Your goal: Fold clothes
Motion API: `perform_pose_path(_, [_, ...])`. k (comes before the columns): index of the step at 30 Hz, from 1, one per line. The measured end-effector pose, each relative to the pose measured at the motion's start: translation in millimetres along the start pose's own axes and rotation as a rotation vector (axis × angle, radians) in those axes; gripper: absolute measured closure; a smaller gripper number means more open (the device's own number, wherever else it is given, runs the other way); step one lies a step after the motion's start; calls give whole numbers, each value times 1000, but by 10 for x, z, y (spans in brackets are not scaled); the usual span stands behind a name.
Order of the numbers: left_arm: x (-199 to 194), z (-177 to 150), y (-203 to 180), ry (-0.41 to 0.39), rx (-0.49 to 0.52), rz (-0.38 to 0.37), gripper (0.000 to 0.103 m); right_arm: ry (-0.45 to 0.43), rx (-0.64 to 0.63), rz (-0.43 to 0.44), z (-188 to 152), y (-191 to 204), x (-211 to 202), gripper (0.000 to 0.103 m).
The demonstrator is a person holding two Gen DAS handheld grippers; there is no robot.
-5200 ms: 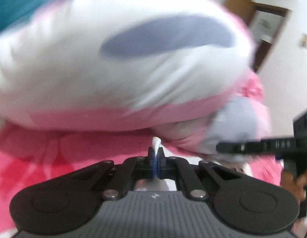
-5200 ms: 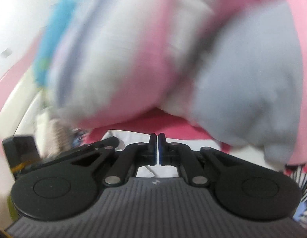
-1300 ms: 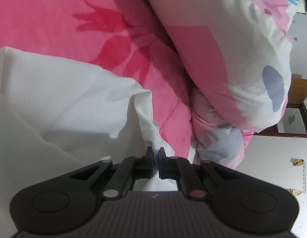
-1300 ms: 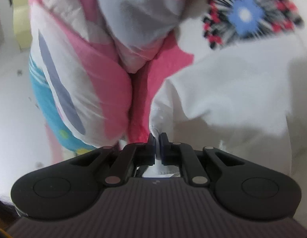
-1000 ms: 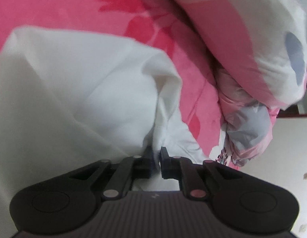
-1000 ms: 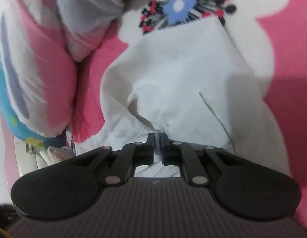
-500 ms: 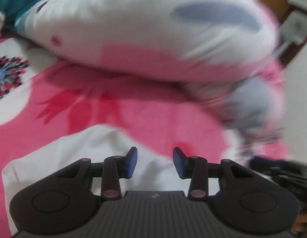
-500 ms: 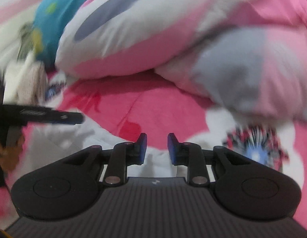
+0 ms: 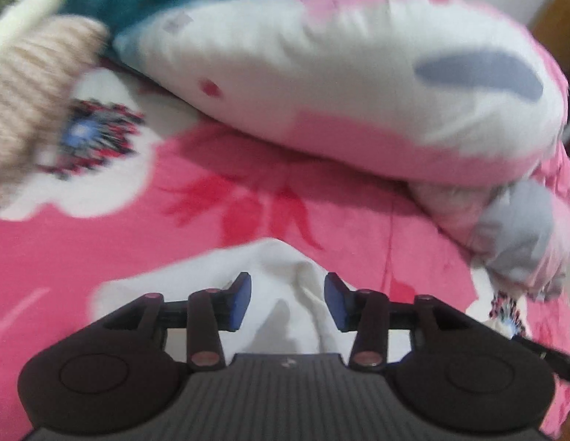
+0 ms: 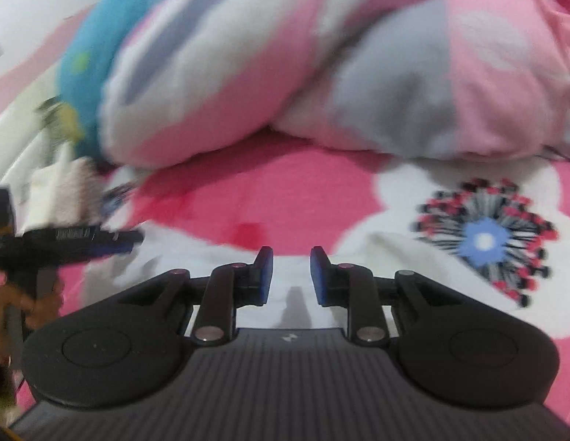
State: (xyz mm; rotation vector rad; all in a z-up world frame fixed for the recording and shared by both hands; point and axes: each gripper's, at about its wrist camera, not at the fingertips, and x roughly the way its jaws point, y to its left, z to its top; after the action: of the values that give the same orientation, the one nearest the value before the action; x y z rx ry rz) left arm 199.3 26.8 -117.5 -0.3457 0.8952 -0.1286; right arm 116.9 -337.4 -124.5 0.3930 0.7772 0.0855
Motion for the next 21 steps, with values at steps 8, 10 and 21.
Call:
perform_pose_path(8, [-1532, 155, 723, -62, -100, 139, 51, 182, -114, -26, -290, 221, 396, 82])
perform_pose_path(10, [-1916, 179, 921, -64, -106, 179, 49, 155, -62, 0, -206, 264, 248, 81])
perform_pose_path(21, [-2797, -451, 1521, 83, -110, 255, 43, 114, 76, 105, -486, 717, -1001, 69])
